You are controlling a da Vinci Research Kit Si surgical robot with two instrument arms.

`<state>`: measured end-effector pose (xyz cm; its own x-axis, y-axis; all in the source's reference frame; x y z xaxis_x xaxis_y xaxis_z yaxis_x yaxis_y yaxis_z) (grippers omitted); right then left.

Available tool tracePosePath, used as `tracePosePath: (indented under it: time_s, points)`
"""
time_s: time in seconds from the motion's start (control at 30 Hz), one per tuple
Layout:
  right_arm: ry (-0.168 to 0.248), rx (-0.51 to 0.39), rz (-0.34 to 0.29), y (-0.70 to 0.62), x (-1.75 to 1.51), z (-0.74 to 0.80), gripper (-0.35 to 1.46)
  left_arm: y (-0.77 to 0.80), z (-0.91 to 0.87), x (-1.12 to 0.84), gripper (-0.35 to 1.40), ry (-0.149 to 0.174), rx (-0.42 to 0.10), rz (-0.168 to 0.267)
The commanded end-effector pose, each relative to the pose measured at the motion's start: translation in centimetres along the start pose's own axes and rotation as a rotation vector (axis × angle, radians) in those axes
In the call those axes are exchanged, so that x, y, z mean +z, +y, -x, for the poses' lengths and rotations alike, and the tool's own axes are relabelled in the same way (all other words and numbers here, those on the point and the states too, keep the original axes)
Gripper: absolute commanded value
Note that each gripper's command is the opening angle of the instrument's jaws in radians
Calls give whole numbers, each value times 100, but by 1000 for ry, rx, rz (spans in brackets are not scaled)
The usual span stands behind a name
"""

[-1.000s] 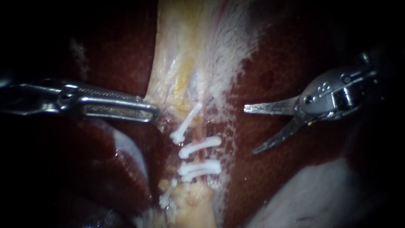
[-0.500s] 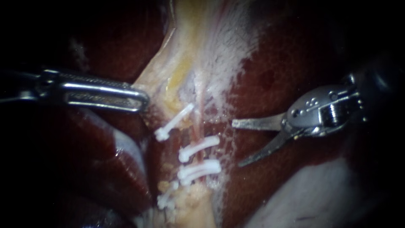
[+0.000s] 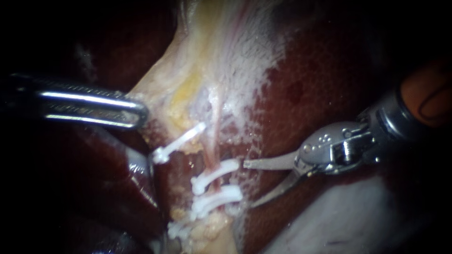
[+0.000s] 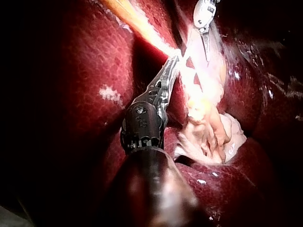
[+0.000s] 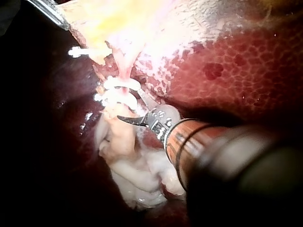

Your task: Go to the cutting position right tube

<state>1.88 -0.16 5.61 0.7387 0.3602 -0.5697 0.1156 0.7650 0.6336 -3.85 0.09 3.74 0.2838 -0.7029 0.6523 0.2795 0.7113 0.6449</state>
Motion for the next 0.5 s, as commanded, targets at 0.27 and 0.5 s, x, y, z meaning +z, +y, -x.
tracePosePath:
  time_s: [0.27, 0.5]
  points:
    - [-12, 27, -22, 5, 11, 3, 58, 0, 0, 0, -35, 0, 0, 2]
    - [2, 40, -20, 9, 19, -2, 43, 0, 0, 0, -35, 0, 0, 2]
